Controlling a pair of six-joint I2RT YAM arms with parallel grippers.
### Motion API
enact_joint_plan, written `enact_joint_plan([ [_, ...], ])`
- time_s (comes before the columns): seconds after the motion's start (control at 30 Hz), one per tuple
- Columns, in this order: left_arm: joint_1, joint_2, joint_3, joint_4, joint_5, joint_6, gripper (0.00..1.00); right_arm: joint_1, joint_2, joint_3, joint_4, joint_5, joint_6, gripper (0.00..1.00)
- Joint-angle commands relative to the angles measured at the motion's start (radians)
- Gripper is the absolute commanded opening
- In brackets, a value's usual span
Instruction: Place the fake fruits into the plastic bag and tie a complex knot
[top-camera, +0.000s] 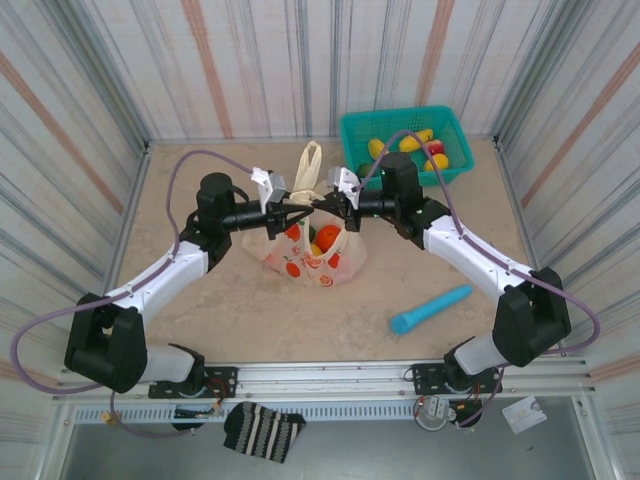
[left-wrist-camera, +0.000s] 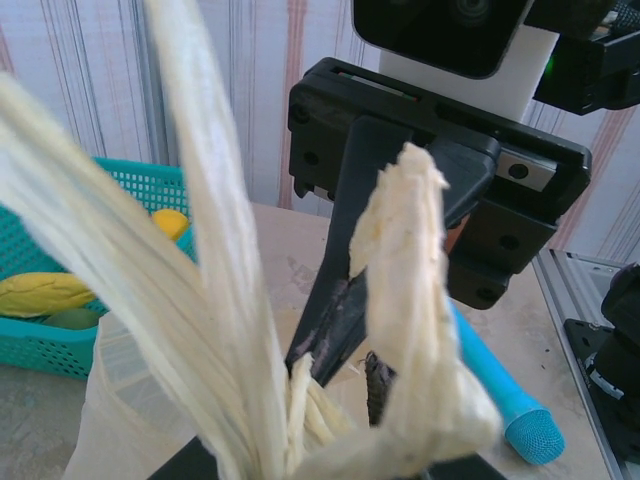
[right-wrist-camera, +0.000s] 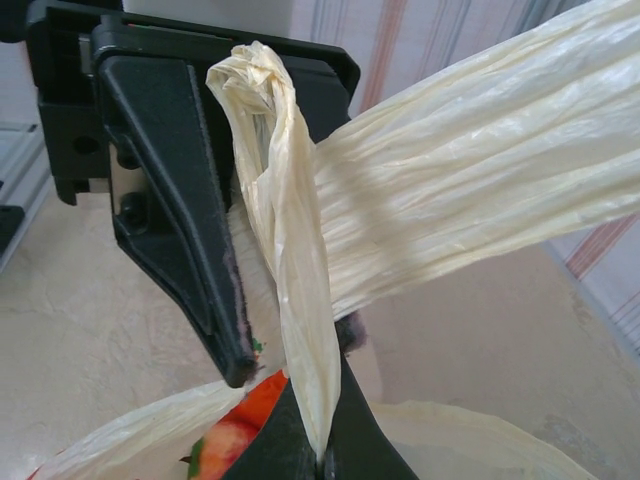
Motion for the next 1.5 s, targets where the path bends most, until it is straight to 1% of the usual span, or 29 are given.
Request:
enact_joint_plan([
  [0.0, -0.005, -0.032, -0.006, 0.006, -0.006, 0.009, 0.28, 0.006, 0.006, 0.028, -0.042, -0.026, -0.010, 0.00],
  [0.2, -0.006, -0.037, -0.013, 0.027, 0.007, 0.000, 0.28, 0.026, 0.019, 0.043, -0.062, 0.037, -0.029, 0.00],
  [0.27, -0.005, -0.039, -0.017, 0.039, 0.010, -0.002, 0.22, 0.026, 0.023, 0.046, -0.061, 0.040, -0.026, 0.00],
  [0.33, -0.005, -0.043, -0.021, 0.043, 0.012, -0.002, 0.10, 0.026, 0.025, 0.047, -0.063, 0.040, -0.025, 0.00],
  [0.4, -0.005, -0.045, -0.024, 0.045, 0.014, -0.001, 0.02, 0.025, 0.023, 0.046, -0.064, 0.044, -0.025, 0.00],
  [0.43, -0.005, -0.045, -0.025, 0.046, 0.015, -0.002, 0.00, 0.024, 0.021, 0.046, -0.064, 0.046, -0.025, 0.00],
  [0.57, -0.003, -0.045, -0.027, 0.057, 0.016, -0.007, 0.00, 0.020, 0.014, 0.046, -0.069, 0.059, -0.023, 0.00],
  [0.6, -0.002, -0.044, -0.028, 0.063, 0.016, -0.010, 0.00, 0.018, 0.011, 0.045, -0.071, 0.063, -0.025, 0.03],
  [0.67, 0.003, -0.043, -0.031, 0.080, 0.016, -0.024, 0.00, 0.016, 0.003, 0.041, -0.076, 0.078, -0.030, 0.18],
  [0.77, 0.014, -0.041, -0.039, 0.107, 0.013, -0.046, 0.00, 0.007, -0.022, 0.018, -0.062, 0.099, -0.032, 0.28],
  [0.87, 0.018, -0.039, -0.038, 0.110, 0.012, -0.051, 0.00, -0.004, -0.048, -0.004, -0.047, 0.106, -0.025, 0.33],
  [1.13, 0.023, -0.034, -0.034, 0.109, 0.009, -0.055, 0.00, -0.016, -0.082, -0.044, -0.032, 0.127, -0.019, 0.39],
  [1.47, 0.030, -0.025, -0.029, 0.093, -0.009, -0.054, 0.00, -0.035, -0.163, -0.096, 0.010, 0.103, 0.041, 0.39],
])
